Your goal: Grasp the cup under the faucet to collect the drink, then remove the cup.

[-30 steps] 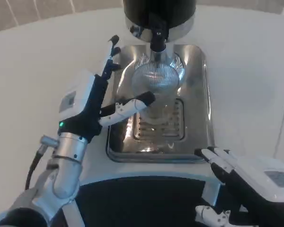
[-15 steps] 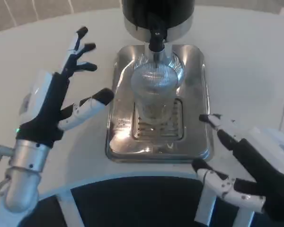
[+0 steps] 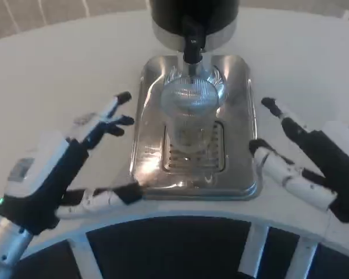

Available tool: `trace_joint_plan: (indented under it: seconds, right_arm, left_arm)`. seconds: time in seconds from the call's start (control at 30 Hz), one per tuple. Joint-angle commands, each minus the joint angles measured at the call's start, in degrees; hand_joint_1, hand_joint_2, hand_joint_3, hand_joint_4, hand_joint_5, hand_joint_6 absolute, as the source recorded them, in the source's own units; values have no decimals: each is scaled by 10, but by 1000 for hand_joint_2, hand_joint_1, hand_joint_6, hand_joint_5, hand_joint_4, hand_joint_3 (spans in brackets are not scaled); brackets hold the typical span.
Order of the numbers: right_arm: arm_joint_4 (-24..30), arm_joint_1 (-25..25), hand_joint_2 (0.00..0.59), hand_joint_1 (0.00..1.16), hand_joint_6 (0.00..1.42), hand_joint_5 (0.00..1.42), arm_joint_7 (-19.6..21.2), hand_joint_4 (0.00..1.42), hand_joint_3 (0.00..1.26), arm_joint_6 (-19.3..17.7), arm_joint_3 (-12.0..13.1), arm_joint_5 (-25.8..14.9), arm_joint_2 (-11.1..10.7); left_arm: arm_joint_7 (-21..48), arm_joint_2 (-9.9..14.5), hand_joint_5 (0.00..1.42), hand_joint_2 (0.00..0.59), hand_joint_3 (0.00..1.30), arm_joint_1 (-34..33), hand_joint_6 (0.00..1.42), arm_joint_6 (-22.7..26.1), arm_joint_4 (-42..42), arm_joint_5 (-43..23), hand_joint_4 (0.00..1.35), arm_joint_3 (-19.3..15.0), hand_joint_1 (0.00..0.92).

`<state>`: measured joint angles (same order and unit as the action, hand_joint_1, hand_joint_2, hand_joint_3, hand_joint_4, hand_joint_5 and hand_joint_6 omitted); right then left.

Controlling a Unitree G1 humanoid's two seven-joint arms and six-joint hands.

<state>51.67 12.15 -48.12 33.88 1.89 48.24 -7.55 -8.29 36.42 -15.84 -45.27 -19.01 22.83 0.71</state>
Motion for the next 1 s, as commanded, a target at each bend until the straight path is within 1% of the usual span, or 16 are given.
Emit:
trace_joint_plan:
  seconds: [0.03,0.27,0.4,0.47,0.57,0.77,1.0]
  right_arm:
    - [-12,41,485,128,32,0,16,0,0,30,-12,-24,-7]
    - [-14,96,490,108,17,0,34,0,0,68,-35,-55,-18]
    - [-15,112,488,104,16,0,48,0,0,80,-43,-75,-27]
    - [-16,119,483,75,16,0,54,0,0,85,-46,-87,-33]
    - [-14,130,483,70,16,0,62,0,0,91,-49,-101,-42]
    - [-15,166,479,64,16,0,78,0,0,111,-48,-133,-60]
    - [-39,220,478,59,16,0,97,0,0,133,-51,-172,-80]
  left_arm:
    - [28,21,330,62,58,40,128,10,43,4,216,-17,0]
    - [57,33,346,67,47,92,160,10,85,1,189,-39,0]
    - [67,32,350,68,47,111,165,12,98,2,184,-49,0]
    - [71,31,351,68,47,119,166,14,105,3,182,-54,0]
    - [74,30,341,68,47,128,169,17,115,4,172,-60,0]
    - [83,26,328,68,38,143,171,27,134,6,159,-67,0]
    - [96,30,316,69,44,158,165,35,167,13,154,-73,0]
